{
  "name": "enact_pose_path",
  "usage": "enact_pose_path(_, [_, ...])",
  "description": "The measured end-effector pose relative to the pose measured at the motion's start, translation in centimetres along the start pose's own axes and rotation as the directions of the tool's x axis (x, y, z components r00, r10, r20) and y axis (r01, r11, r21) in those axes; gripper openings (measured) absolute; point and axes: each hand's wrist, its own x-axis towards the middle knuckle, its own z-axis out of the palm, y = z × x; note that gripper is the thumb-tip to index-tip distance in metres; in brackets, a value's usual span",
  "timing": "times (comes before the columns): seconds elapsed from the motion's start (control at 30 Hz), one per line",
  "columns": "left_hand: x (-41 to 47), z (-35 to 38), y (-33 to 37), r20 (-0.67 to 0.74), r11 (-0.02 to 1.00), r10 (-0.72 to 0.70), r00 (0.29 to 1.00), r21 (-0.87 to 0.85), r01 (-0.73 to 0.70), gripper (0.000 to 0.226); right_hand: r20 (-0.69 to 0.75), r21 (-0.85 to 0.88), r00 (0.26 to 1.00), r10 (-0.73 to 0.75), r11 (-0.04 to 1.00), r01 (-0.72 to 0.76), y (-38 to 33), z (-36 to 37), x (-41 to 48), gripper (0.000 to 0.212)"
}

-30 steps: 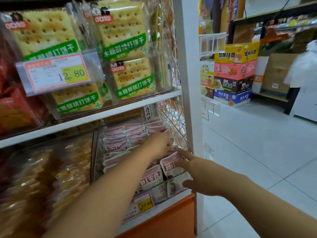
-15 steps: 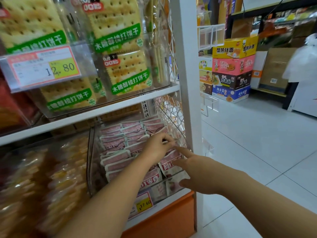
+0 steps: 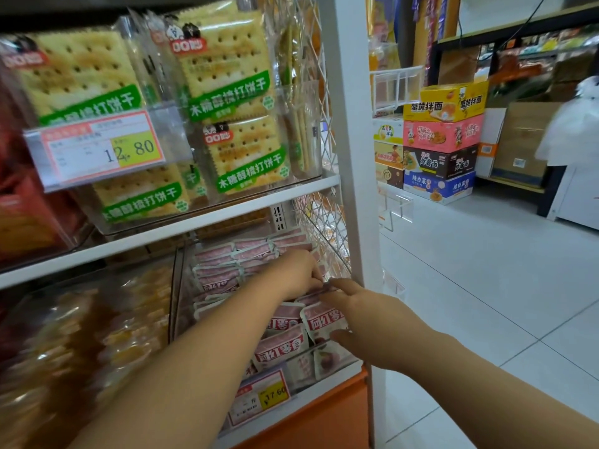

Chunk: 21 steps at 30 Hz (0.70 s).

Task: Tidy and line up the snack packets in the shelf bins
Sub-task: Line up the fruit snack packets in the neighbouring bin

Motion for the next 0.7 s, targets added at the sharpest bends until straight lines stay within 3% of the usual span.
enact_pose_path(0.13, [0.4,0.0,0.5,-0.019,0.997,-0.026,0.999,0.075,0.027,0.023,-0.001,0.010,1.000,-0.020,1.000,0.020,0.0,0.0,0.0,0.054])
enact_pose_path(0.33, [-0.7,1.3,-0.7,-0.190,0.988,-0.111,0.975,-0.130,0.087,0.021,0.011,-0.002,1.000,-0.023,1.000,0.023,-0.1,0.1,0.1,0.055])
enact_pose_path(0.43, [-0.9,1.8,-0.9,-0.162,0.978,-0.116,0.980,-0.190,0.085,0.020,0.022,-0.015,0.999,-0.026,1.000,0.027,-0.1,0.2,0.3,0.053])
enact_pose_path(0.6, [-0.9,2.8,-1.5,0.013,0.958,-0.056,0.998,-0.280,0.057,0.017,0.014,-0.009,1.000,-0.024,1.000,0.024,-0.4,0.2,0.5,0.053])
enact_pose_path(0.7, [-0.9,2.2,-1.4,-0.025,0.921,-0.015,1.000,-0.388,0.004,0.018,0.020,-0.015,1.000,-0.019,1.000,0.019,-0.3,0.2,0.6,0.053])
